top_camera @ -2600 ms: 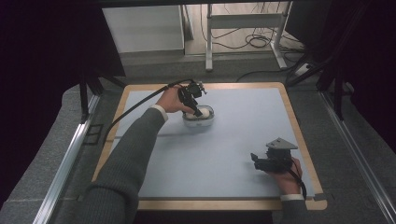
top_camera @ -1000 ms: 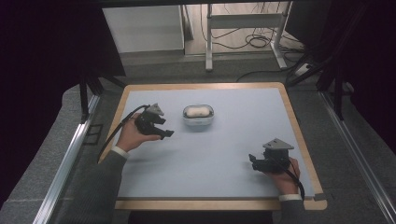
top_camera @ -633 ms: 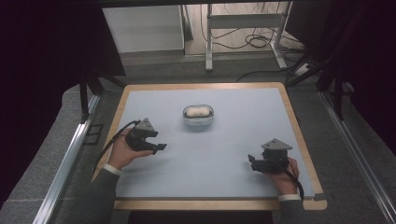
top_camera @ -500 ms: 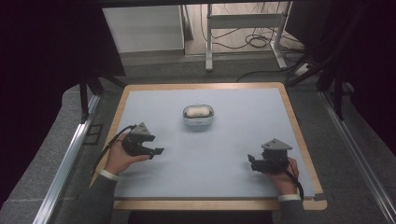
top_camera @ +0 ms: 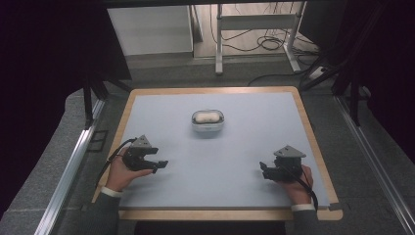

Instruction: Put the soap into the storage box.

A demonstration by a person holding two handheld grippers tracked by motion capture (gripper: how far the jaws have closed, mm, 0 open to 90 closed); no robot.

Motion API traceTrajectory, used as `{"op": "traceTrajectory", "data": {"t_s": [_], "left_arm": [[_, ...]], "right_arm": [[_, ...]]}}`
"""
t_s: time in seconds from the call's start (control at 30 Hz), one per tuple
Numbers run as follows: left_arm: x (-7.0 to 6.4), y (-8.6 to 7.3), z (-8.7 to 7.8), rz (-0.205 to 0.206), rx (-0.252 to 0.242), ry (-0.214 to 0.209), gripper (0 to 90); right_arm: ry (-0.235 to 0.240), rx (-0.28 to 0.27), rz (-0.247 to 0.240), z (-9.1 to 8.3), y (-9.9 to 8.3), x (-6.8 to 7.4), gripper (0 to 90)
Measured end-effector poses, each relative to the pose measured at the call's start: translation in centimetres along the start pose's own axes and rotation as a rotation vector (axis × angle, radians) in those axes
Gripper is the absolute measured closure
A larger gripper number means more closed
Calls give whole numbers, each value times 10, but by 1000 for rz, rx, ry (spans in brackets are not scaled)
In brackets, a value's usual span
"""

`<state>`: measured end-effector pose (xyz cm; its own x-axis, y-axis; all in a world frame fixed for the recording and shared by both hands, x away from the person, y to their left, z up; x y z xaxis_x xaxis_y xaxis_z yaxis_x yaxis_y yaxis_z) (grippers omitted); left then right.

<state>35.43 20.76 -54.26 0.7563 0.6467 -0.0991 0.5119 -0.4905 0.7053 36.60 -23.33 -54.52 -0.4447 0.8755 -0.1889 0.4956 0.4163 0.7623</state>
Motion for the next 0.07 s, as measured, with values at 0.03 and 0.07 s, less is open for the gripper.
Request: {"op": "traceTrajectory", "data": {"t_s": [0.03,0.07], "left_arm": [[-1,0,1,0,1,-1,295],[-1,-1,2,3,5,4,292]], "right_arm": [[2,-1,2,0,0,0,124],[2,-1,2,0,0,0,124]]}}
Point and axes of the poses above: each handheld gripper's, and its own axes: z roughly forward along the jaws, y roughly out of its top, x roughly to its left, the point moved 5 cm from there along z, roughly forward along the jaws, and after that the axes turned 3 degrees about -y, right-handed, at the moved point
